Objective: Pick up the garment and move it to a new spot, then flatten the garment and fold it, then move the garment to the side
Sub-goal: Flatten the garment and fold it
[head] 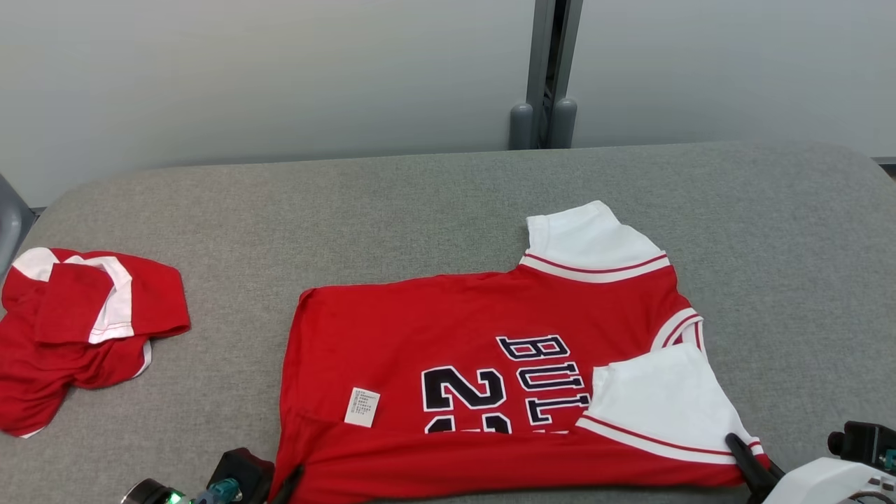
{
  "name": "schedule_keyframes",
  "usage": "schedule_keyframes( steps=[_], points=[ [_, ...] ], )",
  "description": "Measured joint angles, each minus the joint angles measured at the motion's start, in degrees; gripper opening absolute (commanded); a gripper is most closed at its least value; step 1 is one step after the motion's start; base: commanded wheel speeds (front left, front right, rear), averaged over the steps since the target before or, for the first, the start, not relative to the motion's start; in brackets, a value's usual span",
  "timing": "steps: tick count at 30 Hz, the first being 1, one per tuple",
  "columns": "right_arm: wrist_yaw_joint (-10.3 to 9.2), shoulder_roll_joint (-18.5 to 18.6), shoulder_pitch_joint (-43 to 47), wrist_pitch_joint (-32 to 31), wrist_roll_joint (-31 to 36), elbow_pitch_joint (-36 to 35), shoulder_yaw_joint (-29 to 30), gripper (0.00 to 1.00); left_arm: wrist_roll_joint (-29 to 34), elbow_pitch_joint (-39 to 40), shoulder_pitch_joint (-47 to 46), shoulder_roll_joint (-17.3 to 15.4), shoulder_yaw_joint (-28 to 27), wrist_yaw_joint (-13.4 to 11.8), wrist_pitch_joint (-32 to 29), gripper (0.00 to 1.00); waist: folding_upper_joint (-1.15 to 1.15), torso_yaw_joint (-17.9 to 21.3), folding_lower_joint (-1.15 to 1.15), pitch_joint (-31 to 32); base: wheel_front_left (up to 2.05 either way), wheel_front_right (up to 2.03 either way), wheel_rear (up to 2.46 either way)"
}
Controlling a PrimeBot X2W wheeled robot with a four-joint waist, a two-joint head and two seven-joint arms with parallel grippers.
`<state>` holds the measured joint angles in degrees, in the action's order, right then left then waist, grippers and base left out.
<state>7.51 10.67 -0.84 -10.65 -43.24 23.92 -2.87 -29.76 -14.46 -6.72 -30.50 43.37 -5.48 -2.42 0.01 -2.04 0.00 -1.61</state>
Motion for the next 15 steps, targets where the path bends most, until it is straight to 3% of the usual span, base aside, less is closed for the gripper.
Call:
schedule_keyframes(
  steps=[1, 2, 3, 4, 5, 11, 15],
  points=[
    [0.00, -0.5, 0.6, -0.7, 0.7, -1.0, 0.7, 0.00, -0.2, 0.2, 0.2, -0.1, 0.0, -0.1, -0.2, 0.00, 0.00, 0.0, 0.00, 0.0, 0.00, 0.00, 0.00],
    [0.00, -1.1, 1.0, -1.5, 1.3, -1.8, 1.7, 0.00, -0.3, 0.5, 0.5, -0.1, 0.0, -0.1, -0.6, 0.25, 0.00, 0.0, 0.00, 0.0, 0.00, 0.00, 0.00],
    [0.00, -1.8, 1.5, -1.8, 2.0, -2.6, 2.8, 0.45, -0.6, 0.6, 0.7, -0.1, 0.0, -0.3, -0.7, 0.47, 0.00, 0.0, 0.00, 0.0, 0.00, 0.00, 0.00],
    [0.00, -2.4, 1.8, -2.1, 3.1, -3.2, 3.8, 1.00, -0.7, 0.8, 0.7, -0.1, 0.0, -0.6, -1.0, 0.83, 0.00, 0.0, 0.00, 0.0, 0.00, 0.00, 0.00],
    [0.00, -3.0, 1.9, -2.4, 4.0, -4.0, 4.9, 1.00, -1.1, 1.0, 0.7, -0.1, -0.2, -0.7, -1.1, 1.00, 0.00, -0.1, 0.00, -0.1, 0.00, 0.00, 0.00],
    [-0.01, -5.5, 1.7, -3.1, 10.1, -7.8, 10.3, 1.00, -2.3, 2.1, 1.3, -0.2, -1.0, -1.7, -1.6, 1.00, 0.00, -0.5, 0.00, -0.4, 0.00, 0.00, 0.00],
    [-0.01, -6.5, 0.2, -1.5, 13.2, -11.8, 10.9, 1.00, -2.8, 3.5, 1.3, -0.7, -2.7, -3.1, -0.5, 1.00, 0.00, -0.8, 0.00, -0.7, 0.00, 0.00, 0.00]
  ],
)
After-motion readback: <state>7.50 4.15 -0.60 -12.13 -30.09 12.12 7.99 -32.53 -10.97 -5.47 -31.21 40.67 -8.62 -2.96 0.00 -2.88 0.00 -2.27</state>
